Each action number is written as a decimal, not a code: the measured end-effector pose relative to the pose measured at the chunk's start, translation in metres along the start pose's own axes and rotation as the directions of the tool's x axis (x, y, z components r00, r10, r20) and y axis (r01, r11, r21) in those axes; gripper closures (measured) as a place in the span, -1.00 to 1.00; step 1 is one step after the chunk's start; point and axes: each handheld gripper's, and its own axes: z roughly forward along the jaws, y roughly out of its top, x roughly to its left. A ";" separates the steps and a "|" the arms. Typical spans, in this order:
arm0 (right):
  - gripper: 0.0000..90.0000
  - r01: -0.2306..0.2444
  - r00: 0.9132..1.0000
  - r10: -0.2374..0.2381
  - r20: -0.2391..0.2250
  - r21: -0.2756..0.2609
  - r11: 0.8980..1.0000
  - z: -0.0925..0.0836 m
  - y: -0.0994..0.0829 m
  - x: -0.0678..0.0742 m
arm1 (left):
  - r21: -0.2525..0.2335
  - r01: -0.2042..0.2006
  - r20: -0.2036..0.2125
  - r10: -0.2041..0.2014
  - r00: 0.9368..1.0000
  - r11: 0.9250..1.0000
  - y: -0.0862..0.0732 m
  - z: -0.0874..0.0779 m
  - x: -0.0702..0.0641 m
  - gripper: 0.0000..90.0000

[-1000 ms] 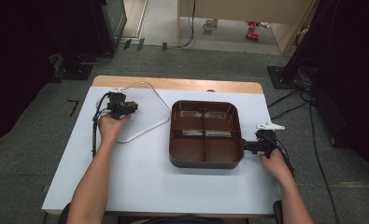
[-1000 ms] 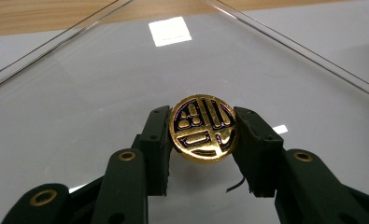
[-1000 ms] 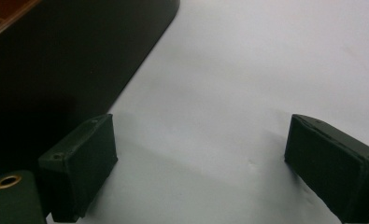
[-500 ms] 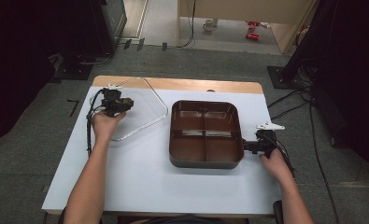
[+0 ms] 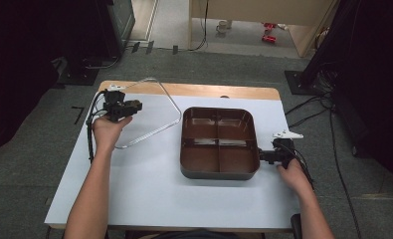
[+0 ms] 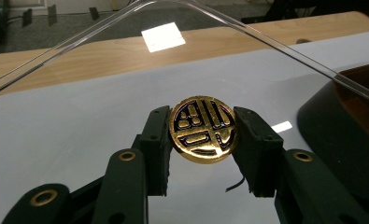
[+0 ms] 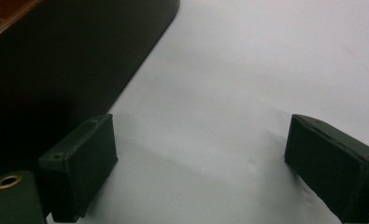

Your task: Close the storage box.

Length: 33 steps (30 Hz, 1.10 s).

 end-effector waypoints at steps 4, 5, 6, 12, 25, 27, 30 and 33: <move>-0.81 0.000 1.000 0.000 0.000 0.000 1.000 0.000 0.000 0.000 | -0.002 -0.017 0.021 0.017 1.000 1.000 0.007 -0.007 -0.009 0.32; -0.81 0.000 1.000 0.000 0.000 0.000 1.000 0.000 0.000 0.000 | -0.004 -0.021 0.028 0.021 0.999 1.000 0.008 -0.008 -0.012 0.32; -0.81 -0.001 1.000 0.001 0.000 0.000 1.000 0.000 0.000 0.000 | -0.009 -0.026 0.034 0.027 0.999 1.000 0.010 -0.010 -0.015 0.32; -0.81 -0.003 1.000 0.003 0.000 0.001 1.000 0.000 0.000 0.000 | -0.029 -0.063 0.084 0.065 0.994 0.998 0.017 -0.015 -0.035 0.32; -0.81 0.001 1.000 -0.001 0.000 -0.001 1.000 0.000 0.000 0.000 | -0.005 -0.132 0.160 0.131 0.978 0.991 0.014 -0.002 -0.076 0.32; -0.81 0.000 1.000 0.000 0.000 0.000 1.000 0.000 0.000 0.000 | 0.003 -0.140 0.176 0.138 0.975 0.990 0.013 0.002 -0.081 0.32; -0.81 0.001 1.000 -0.001 0.000 -0.001 1.000 0.000 0.000 0.000 | 0.013 -0.152 0.192 0.147 0.970 0.988 0.011 0.006 -0.089 0.32; -0.81 -0.001 1.000 0.001 -0.001 0.001 1.000 0.000 0.000 0.000 | 0.017 -0.164 0.212 0.157 0.965 0.986 0.009 0.010 -0.098 0.32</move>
